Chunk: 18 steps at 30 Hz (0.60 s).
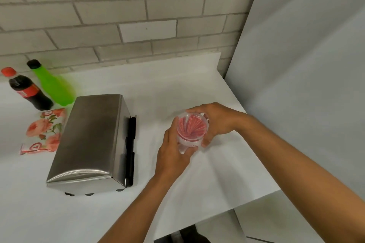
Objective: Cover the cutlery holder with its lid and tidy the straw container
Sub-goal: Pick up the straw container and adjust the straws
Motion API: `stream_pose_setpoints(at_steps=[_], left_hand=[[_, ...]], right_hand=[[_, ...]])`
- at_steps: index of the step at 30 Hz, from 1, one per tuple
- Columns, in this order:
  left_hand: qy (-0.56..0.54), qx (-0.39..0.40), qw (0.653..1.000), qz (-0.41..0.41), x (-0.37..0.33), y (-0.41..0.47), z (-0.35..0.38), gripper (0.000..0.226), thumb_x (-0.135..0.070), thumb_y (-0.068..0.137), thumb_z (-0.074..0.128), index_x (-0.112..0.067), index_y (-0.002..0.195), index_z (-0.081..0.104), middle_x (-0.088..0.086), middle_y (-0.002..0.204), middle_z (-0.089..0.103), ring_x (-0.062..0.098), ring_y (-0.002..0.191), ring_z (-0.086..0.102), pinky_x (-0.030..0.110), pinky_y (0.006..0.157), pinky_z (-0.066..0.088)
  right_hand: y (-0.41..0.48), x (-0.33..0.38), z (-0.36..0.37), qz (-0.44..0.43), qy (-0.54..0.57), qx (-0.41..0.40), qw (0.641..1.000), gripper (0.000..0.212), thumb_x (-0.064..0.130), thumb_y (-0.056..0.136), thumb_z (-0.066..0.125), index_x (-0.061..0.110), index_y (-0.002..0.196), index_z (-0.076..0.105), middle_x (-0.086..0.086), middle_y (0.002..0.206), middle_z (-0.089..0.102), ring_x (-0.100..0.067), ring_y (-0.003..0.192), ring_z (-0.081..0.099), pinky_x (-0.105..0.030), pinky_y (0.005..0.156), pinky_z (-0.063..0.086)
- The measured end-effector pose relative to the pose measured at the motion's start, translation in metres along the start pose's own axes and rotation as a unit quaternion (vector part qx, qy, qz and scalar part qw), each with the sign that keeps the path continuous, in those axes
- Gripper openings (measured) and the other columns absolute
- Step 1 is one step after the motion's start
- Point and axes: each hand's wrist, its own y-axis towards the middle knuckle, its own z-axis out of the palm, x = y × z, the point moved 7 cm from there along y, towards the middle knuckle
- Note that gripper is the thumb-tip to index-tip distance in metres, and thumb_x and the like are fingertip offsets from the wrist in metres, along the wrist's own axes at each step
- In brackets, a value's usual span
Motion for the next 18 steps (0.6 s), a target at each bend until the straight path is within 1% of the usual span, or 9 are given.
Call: stream_pose_setpoints(at_steps=[2, 4, 6, 8, 12, 14, 16, 17, 18], left_hand=[[-0.006, 0.006, 1.000, 0.005, 0.003, 0.006, 0.000, 0.112, -0.039, 0.080, 0.090, -0.057, 0.161, 0.014, -0.028, 0.143, 0.042, 0.005, 0.122, 0.059, 0.024, 0.092, 0.058], [-0.006, 0.007, 1.000, 0.009, 0.005, 0.015, 0.000, 0.113, -0.037, 0.080, 0.090, -0.056, 0.161, 0.014, -0.026, 0.146, 0.043, 0.007, 0.123, 0.060, 0.031, 0.094, 0.061], [-0.004, 0.012, 1.000, 0.015, 0.008, 0.027, 0.000, 0.114, -0.035, 0.080, 0.090, -0.058, 0.161, 0.012, -0.026, 0.147, 0.042, 0.008, 0.125, 0.059, 0.031, 0.095, 0.060], [-0.016, 0.021, 1.000, 0.017, 0.008, 0.040, 0.002, 0.115, -0.033, 0.080, 0.090, -0.062, 0.159, 0.012, -0.027, 0.149, 0.044, 0.008, 0.127, 0.058, 0.030, 0.095, 0.061], [-0.046, 0.039, 0.998, 0.002, 0.007, 0.066, 0.010, 0.111, -0.030, 0.084, 0.086, -0.061, 0.159, 0.011, -0.020, 0.153, 0.050, 0.011, 0.132, 0.058, 0.035, 0.099, 0.060], [-0.026, 0.049, 0.998, 0.011, 0.007, 0.083, 0.013, 0.103, -0.034, 0.090, 0.082, -0.057, 0.161, 0.011, -0.023, 0.153, 0.048, 0.002, 0.129, 0.056, 0.024, 0.099, 0.055], [-0.055, 0.057, 0.997, 0.009, 0.003, 0.101, 0.017, 0.077, -0.040, 0.098, 0.075, -0.060, 0.156, 0.029, -0.034, 0.141, 0.056, -0.008, 0.122, 0.060, 0.010, 0.090, 0.053], [-0.092, 0.056, 0.994, -0.009, 0.000, 0.109, 0.019, 0.054, -0.049, 0.100, 0.070, -0.059, 0.148, 0.046, -0.033, 0.131, 0.065, -0.008, 0.116, 0.066, 0.011, 0.085, 0.055], [-0.086, 0.039, 0.996, -0.005, -0.005, 0.119, 0.019, 0.041, -0.062, 0.098, 0.066, -0.053, 0.137, 0.063, -0.024, 0.123, 0.073, -0.003, 0.111, 0.071, 0.015, 0.081, 0.058]], right_hand=[[0.001, 0.001, -0.002, 0.005, -0.012, -0.019, 1.000, 0.107, 0.035, 0.036, 0.105, 0.057, 0.126, 0.052, 0.034, 0.112, 0.064, 0.015, 0.104, 0.060, -0.003, 0.071, 0.049], [0.004, 0.002, -0.005, 0.004, -0.027, -0.042, 0.999, 0.103, 0.040, 0.035, 0.103, 0.049, 0.127, 0.056, 0.024, 0.115, 0.065, 0.002, 0.105, 0.064, -0.012, 0.079, 0.052], [0.007, 0.002, -0.007, -0.001, -0.036, -0.059, 0.998, 0.107, 0.043, 0.036, 0.101, 0.043, 0.134, 0.058, 0.016, 0.122, 0.064, -0.008, 0.110, 0.062, -0.023, 0.088, 0.053], [0.012, 0.002, -0.012, 0.000, -0.053, -0.067, 0.996, 0.111, 0.042, 0.038, 0.102, 0.035, 0.139, 0.058, 0.011, 0.127, 0.064, -0.013, 0.113, 0.060, -0.028, 0.092, 0.053], [0.026, 0.000, -0.030, 0.002, -0.092, -0.074, 0.993, 0.097, 0.040, 0.038, 0.101, 0.022, 0.127, 0.066, 0.003, 0.119, 0.067, -0.021, 0.107, 0.064, -0.032, 0.088, 0.055], [0.036, -0.002, -0.041, 0.006, -0.117, -0.079, 0.990, 0.097, 0.040, 0.040, 0.101, 0.023, 0.128, 0.066, 0.002, 0.118, 0.066, -0.022, 0.107, 0.064, -0.037, 0.090, 0.056], [0.048, -0.005, -0.052, 0.013, -0.139, -0.077, 0.987, 0.109, 0.042, 0.043, 0.101, 0.022, 0.142, 0.060, 0.001, 0.126, 0.063, -0.023, 0.113, 0.062, -0.039, 0.096, 0.055], [0.054, -0.008, -0.058, 0.017, -0.146, -0.073, 0.986, 0.115, 0.043, 0.044, 0.101, 0.021, 0.147, 0.056, 0.001, 0.130, 0.061, -0.023, 0.116, 0.061, -0.039, 0.099, 0.054], [0.060, -0.011, -0.063, 0.019, -0.145, -0.069, 0.987, 0.115, 0.041, 0.045, 0.101, 0.021, 0.148, 0.055, 0.000, 0.130, 0.062, -0.023, 0.116, 0.061, -0.039, 0.099, 0.054]])
